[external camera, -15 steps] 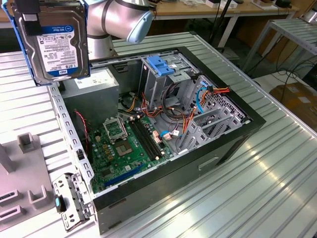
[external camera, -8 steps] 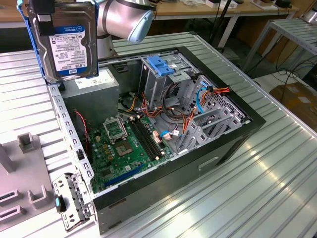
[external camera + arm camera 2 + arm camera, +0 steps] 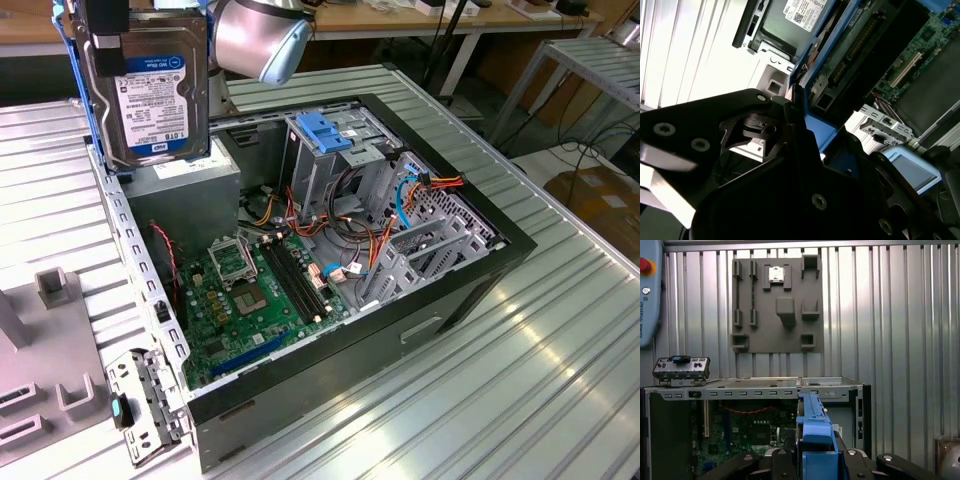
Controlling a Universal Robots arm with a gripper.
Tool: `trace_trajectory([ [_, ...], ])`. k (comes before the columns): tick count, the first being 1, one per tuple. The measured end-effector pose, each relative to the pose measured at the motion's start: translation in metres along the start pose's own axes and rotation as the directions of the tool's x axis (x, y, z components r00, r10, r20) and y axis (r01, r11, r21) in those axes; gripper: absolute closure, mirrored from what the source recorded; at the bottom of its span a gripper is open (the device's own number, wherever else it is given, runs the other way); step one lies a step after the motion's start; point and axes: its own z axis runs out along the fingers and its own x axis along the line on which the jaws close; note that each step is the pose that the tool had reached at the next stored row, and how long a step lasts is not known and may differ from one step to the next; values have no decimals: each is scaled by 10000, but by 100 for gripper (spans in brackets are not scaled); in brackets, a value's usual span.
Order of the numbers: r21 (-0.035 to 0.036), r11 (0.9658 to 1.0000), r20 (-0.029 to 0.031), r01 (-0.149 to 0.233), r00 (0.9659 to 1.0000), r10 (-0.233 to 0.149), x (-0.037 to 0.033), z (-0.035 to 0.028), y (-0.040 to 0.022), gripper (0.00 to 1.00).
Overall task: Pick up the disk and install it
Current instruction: 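Pick up the disk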
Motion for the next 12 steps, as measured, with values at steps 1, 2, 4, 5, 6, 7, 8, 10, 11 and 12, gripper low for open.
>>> trace_trajectory([
  [1,-1,10000,-1,1,10000,-1,5,0,-10,63],
  [2,-1,10000,-3,1,10000,-1,14,1,-28,63],
  [4,2,10000,-2,0,10000,0,28,4,-59,63],
  [5,0,10000,-6,0,10000,0,34,4,-83,63],
  [6,1,10000,-8,0,10000,0,41,4,-100,63],
  [7,1,10000,-9,1,10000,-1,46,5,-111,63],
  [8,1,10000,-10,0,10000,0,51,5,-125,63],
  [10,1,10000,-11,0,10000,0,62,7,-150,63],
  [11,1,10000,-12,0,10000,0,67,7,-164,63],
  [12,1,10000,-12,0,10000,0,72,8,-181,63],
])
